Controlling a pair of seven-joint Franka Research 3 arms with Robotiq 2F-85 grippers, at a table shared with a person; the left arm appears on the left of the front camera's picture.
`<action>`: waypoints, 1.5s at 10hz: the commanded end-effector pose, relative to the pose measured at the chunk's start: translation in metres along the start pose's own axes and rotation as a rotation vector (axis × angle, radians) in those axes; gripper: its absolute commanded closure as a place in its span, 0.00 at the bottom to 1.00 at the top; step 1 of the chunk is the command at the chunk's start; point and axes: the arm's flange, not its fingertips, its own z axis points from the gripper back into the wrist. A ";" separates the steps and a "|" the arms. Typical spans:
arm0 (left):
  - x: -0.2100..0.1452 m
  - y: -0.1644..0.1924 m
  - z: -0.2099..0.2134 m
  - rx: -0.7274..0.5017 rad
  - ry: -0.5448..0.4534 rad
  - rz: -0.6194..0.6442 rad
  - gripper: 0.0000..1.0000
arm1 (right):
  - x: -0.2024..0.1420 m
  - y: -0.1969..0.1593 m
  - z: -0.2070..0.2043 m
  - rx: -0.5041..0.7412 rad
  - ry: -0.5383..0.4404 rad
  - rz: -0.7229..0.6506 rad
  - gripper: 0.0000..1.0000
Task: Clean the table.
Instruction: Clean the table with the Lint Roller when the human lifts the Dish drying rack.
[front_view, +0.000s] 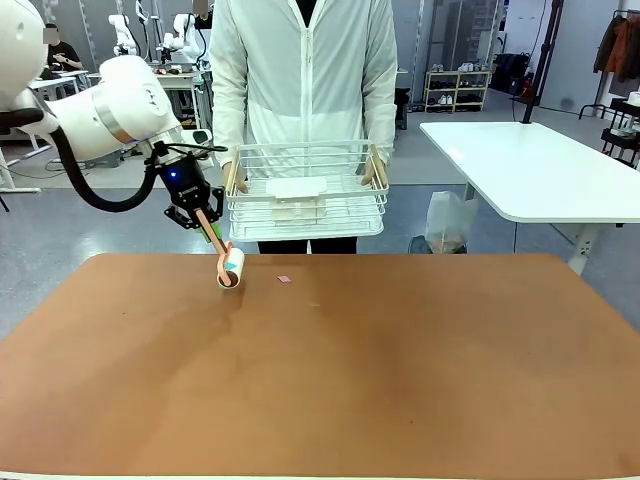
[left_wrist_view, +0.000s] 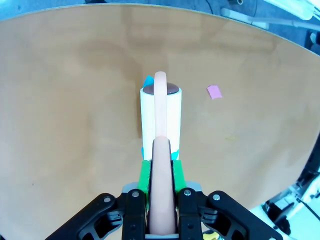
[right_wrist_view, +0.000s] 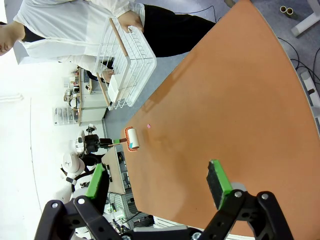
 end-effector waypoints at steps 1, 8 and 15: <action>0.020 -0.005 0.004 0.018 0.033 -0.047 0.79 | -0.002 0.001 0.001 0.020 -0.004 0.014 0.00; 0.015 -0.020 -0.045 0.003 0.082 -0.008 0.79 | -0.002 0.001 0.001 0.020 -0.004 0.014 0.00; 0.026 -0.117 -0.114 -0.051 0.105 0.013 0.79 | -0.002 0.001 0.001 0.020 -0.004 0.014 0.00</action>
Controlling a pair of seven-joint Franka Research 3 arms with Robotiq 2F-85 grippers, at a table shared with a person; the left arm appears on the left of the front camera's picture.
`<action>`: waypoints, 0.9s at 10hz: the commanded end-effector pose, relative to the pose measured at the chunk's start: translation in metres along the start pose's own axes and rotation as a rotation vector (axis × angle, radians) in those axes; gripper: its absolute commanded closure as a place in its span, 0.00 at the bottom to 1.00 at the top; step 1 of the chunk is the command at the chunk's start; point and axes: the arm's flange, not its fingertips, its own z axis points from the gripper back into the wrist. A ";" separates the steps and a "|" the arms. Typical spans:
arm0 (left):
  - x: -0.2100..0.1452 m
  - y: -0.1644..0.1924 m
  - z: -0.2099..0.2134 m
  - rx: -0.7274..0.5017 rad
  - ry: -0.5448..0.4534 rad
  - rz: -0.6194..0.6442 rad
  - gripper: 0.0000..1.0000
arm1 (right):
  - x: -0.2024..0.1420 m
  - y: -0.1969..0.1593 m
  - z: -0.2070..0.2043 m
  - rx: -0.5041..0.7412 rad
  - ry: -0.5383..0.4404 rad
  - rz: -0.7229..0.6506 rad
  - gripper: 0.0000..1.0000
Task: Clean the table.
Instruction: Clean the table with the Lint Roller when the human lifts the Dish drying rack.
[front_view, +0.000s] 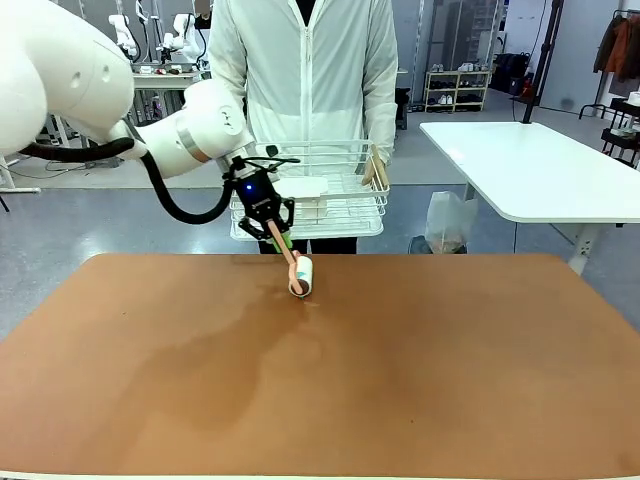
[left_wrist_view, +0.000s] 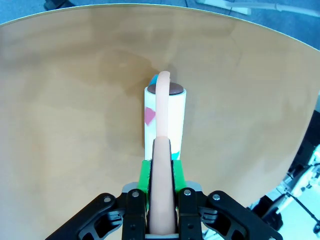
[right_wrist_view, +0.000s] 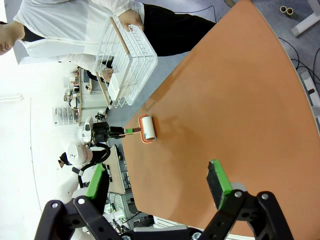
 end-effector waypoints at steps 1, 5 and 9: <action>0.009 -0.002 -0.036 -0.001 0.050 0.037 0.79 | -0.002 0.001 0.001 0.020 -0.004 0.014 0.00; 0.004 -0.021 -0.024 -0.027 0.031 0.025 0.79 | -0.002 0.001 0.001 0.020 -0.004 0.014 0.00; -0.026 -0.039 0.046 -0.053 -0.024 -0.014 0.79 | -0.002 0.001 0.001 0.020 -0.004 0.014 0.00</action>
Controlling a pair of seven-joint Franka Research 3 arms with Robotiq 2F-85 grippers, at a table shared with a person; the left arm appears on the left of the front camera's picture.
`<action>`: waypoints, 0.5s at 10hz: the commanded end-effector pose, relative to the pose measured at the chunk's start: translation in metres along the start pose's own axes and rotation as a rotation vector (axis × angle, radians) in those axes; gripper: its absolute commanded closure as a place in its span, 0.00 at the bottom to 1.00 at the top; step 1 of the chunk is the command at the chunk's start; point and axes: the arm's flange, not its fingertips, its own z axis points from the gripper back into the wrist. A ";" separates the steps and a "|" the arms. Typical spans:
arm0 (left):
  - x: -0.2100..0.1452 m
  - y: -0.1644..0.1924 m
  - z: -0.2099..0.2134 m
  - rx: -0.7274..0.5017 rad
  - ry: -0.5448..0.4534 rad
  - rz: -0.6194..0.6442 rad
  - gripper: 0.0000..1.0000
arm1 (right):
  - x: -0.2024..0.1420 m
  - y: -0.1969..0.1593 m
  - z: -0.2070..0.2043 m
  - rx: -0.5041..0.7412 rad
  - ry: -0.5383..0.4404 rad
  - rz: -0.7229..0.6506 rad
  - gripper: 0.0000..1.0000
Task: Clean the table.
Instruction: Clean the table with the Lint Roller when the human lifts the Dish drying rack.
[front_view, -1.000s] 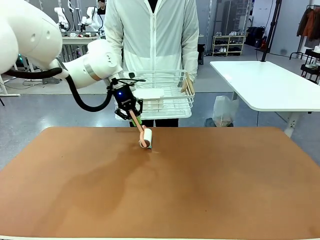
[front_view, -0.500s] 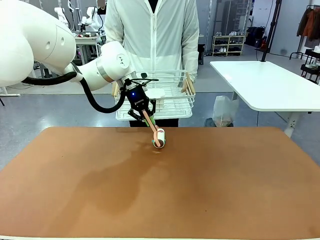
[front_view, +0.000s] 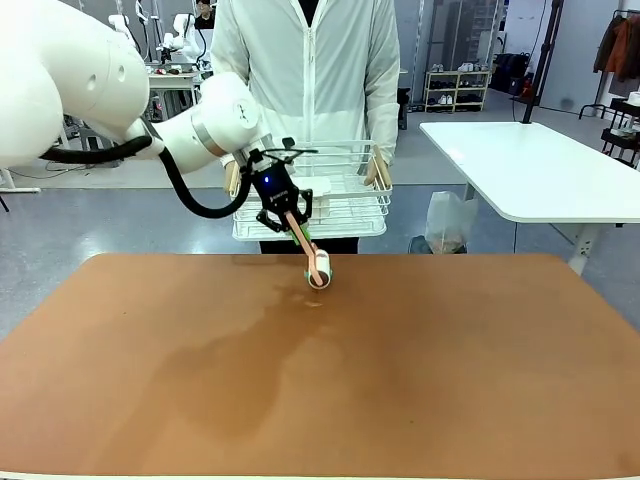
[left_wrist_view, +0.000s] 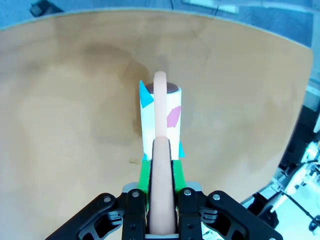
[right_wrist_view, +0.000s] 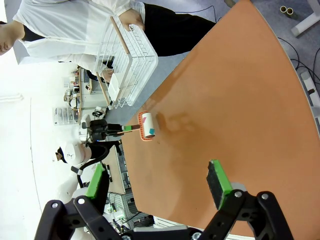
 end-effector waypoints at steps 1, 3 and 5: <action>-0.036 0.000 0.061 -0.011 -0.050 -0.011 0.79 | -0.002 0.000 0.001 0.020 -0.004 0.014 0.00; -0.060 0.021 0.102 0.011 -0.054 0.004 0.79 | -0.002 0.000 0.001 0.020 -0.004 0.014 0.00; -0.090 0.062 0.145 0.056 -0.110 -0.030 0.79 | -0.002 0.000 0.001 0.020 -0.004 0.014 0.00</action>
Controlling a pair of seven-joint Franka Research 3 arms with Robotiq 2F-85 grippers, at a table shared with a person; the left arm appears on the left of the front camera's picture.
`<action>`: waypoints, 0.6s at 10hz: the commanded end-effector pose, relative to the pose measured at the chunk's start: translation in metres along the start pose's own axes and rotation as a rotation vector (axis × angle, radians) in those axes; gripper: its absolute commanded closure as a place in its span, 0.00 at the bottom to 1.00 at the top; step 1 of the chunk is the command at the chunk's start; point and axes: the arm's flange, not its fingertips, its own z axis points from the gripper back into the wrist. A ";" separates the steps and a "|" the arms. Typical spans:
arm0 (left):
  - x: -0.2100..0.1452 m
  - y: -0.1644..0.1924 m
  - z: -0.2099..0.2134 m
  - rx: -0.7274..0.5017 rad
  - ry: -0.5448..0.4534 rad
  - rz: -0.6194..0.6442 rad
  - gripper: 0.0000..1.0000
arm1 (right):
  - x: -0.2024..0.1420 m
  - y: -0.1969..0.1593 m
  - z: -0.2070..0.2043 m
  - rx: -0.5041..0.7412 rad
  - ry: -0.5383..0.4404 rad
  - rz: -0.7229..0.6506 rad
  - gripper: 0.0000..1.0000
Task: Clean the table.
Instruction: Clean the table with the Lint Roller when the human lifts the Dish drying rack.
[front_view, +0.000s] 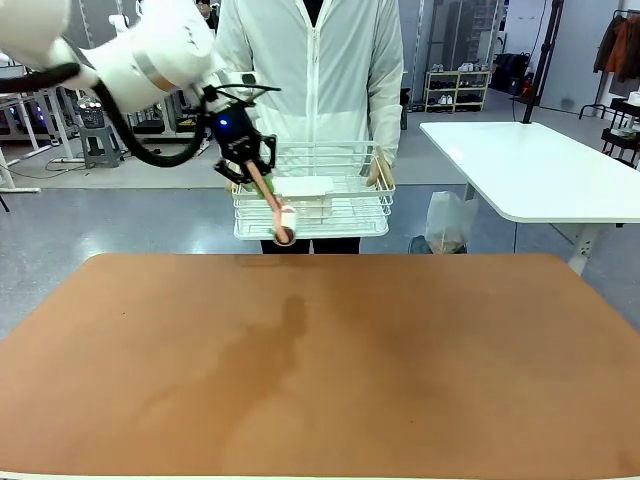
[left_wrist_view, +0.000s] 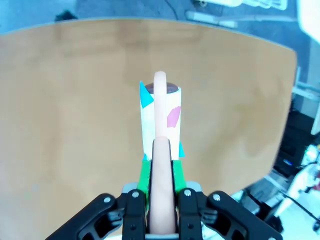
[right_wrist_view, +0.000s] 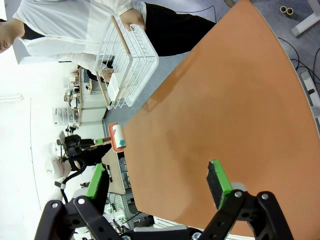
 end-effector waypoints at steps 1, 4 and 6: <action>-0.047 0.054 0.027 0.036 -0.047 -0.065 0.79 | -0.002 0.001 0.000 0.020 -0.003 0.014 0.00; -0.099 0.128 0.075 0.185 -0.062 -0.134 0.79 | -0.002 0.001 0.000 0.020 -0.003 0.014 0.00; -0.124 0.173 0.100 0.170 -0.099 -0.058 0.79 | -0.002 0.001 0.000 0.020 -0.003 0.014 0.00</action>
